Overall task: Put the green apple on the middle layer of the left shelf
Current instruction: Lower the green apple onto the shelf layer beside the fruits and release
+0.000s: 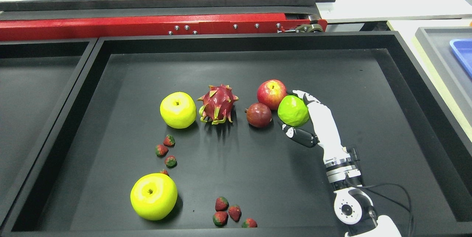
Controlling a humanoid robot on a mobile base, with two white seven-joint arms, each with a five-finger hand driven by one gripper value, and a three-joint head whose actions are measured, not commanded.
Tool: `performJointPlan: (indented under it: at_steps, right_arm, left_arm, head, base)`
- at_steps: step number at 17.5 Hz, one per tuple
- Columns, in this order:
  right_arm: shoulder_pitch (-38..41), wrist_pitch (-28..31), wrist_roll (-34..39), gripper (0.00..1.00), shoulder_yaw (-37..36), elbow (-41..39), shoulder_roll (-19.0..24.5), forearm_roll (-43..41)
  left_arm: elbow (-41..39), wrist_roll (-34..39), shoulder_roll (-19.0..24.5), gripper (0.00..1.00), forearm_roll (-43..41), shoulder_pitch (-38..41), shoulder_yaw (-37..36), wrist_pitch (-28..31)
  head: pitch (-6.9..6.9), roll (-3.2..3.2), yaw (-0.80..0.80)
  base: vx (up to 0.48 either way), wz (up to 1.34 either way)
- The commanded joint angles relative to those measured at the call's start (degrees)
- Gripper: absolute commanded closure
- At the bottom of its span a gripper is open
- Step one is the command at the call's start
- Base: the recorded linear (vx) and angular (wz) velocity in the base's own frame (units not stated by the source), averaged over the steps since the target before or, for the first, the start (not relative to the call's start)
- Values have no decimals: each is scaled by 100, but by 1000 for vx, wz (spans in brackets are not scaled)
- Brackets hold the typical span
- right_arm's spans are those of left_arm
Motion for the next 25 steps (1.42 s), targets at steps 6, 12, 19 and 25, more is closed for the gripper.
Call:
performJointPlan:
  at_steps: [6, 12, 19, 25]
  right_arm:
    - [-605, 17, 1583, 96, 1806, 466, 268, 99]
    - [-792, 323, 2006, 0, 1684, 784, 284, -58]
    - [-572, 45, 1804, 0, 456, 784, 284, -2293]
    - [411, -685, 1795, 0, -382, 784, 284, -4408]
  left_arm:
    - [-3, 2, 99, 0, 0, 0, 0, 5]
    - [-3, 2, 99, 0, 0, 0, 0, 5]
    - [-3, 2, 99, 0, 0, 0, 0, 5]
    - [-3, 2, 99, 0, 0, 0, 0, 5]
  head:
    - [0, 0, 0]
    - [-1, 0, 0]
    - [0, 0, 0]
    - [0, 0, 0]
  base:
    - [46, -54]
    - [7, -4]
    - [0, 0]
    - [0, 0]
